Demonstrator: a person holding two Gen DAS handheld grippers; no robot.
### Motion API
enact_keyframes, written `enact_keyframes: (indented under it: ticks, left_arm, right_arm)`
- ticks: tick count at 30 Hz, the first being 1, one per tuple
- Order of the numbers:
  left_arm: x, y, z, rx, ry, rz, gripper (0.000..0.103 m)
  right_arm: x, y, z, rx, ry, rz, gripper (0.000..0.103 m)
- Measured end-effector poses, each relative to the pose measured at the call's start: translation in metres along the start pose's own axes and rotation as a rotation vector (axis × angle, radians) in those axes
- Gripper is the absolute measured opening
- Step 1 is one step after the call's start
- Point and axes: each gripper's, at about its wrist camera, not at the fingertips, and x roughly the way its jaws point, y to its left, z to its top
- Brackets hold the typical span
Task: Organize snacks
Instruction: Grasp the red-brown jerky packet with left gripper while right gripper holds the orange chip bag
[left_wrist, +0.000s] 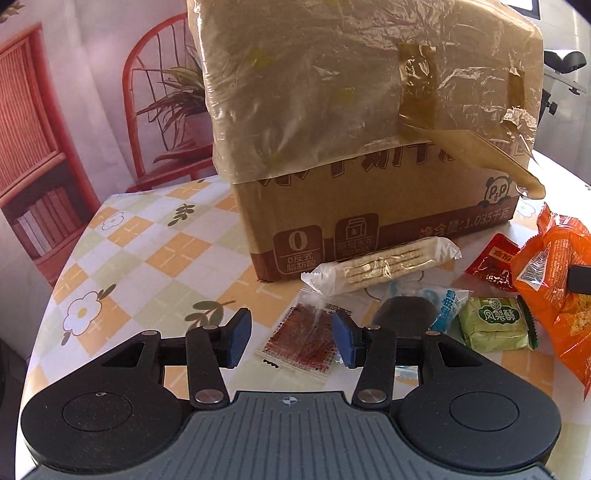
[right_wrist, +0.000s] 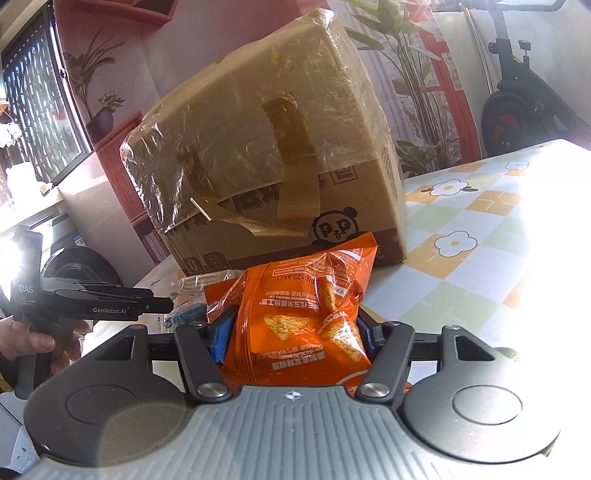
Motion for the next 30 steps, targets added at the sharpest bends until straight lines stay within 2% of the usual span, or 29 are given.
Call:
enact_keyframes:
  ticks: [5,6,8,14,17,19,23,30]
  left_arm:
    - [0.014,-0.002,-0.002,0.016,0.006,-0.013,0.053]
    - [0.016,-0.001,-0.002,0.015,0.005,-0.031,0.055]
    - [0.020,0.001,-0.002,0.006,0.009,-0.052,0.067]
    - [0.021,0.001,-0.006,-0.012,0.011,-0.064,0.068]
    - [0.023,0.007,-0.008,-0.071,0.024,-0.079,0.068]
    - [0.025,0.009,-0.008,-0.087,0.026,-0.081,0.067]
    - [0.018,0.001,-0.010,-0.075,0.028,-0.075,0.049]
    - [-0.005,-0.007,-0.026,-0.151,0.035,-0.019,0.043]
  right_arm:
    - [0.003,0.004,0.000,-0.024,0.012,-0.002,0.064]
    - [0.003,0.004,0.000,-0.022,0.012,-0.003,0.064]
    - [0.002,0.001,0.000,-0.009,0.007,-0.005,0.064]
    - [0.004,-0.001,0.001,0.001,0.017,0.006,0.064]
    - [0.004,-0.001,0.001,0.002,0.018,0.009,0.064]
    - [0.005,-0.001,0.001,0.005,0.018,0.009,0.064]
    - [0.005,0.000,0.001,0.000,0.018,0.007,0.064]
    - [0.004,0.000,0.001,0.003,0.017,0.005,0.064]
